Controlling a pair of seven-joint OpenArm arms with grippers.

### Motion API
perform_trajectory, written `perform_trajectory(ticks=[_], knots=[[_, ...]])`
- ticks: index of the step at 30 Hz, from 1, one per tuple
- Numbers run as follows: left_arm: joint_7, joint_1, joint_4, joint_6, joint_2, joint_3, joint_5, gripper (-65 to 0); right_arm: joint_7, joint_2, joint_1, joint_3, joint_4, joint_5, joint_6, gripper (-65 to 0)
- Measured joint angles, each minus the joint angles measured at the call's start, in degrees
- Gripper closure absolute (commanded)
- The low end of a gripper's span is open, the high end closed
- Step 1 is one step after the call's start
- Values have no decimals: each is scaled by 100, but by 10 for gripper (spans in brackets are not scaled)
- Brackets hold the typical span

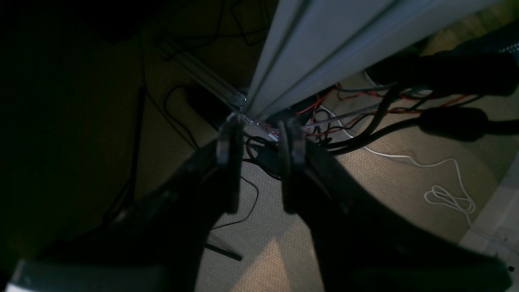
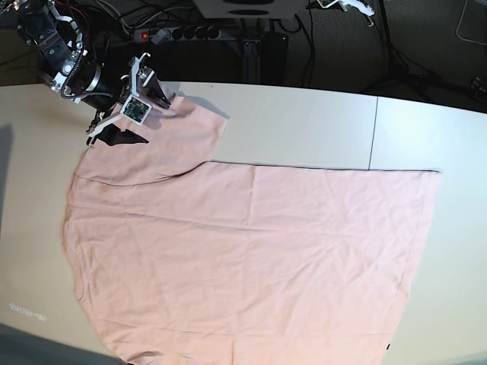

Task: Fold the T-shirt properly
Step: 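Move the right gripper to the pink shirt's sleeve corner and grasp it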

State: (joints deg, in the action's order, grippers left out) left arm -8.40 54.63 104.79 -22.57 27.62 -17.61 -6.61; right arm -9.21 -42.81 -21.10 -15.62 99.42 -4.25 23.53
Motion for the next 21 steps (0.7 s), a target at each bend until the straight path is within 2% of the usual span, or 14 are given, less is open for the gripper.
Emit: perform_trajectory(ticks=[11, 17, 19, 21], knots=[[2, -2, 0, 0, -2, 0, 0, -185, 42, 11, 540, -4, -501, 302, -2, -443], [-9, 0, 20, -2, 0, 0, -2, -185, 98, 11, 557, -7, -590, 321, -2, -437], [-20, 0, 76, 0, 9, 0, -2, -185, 129, 11, 557, -7, -616, 328, -2, -360], [-20, 0, 166, 0, 76, 0, -4, -185, 111, 13, 555, -17, -627, 308, 0, -202]])
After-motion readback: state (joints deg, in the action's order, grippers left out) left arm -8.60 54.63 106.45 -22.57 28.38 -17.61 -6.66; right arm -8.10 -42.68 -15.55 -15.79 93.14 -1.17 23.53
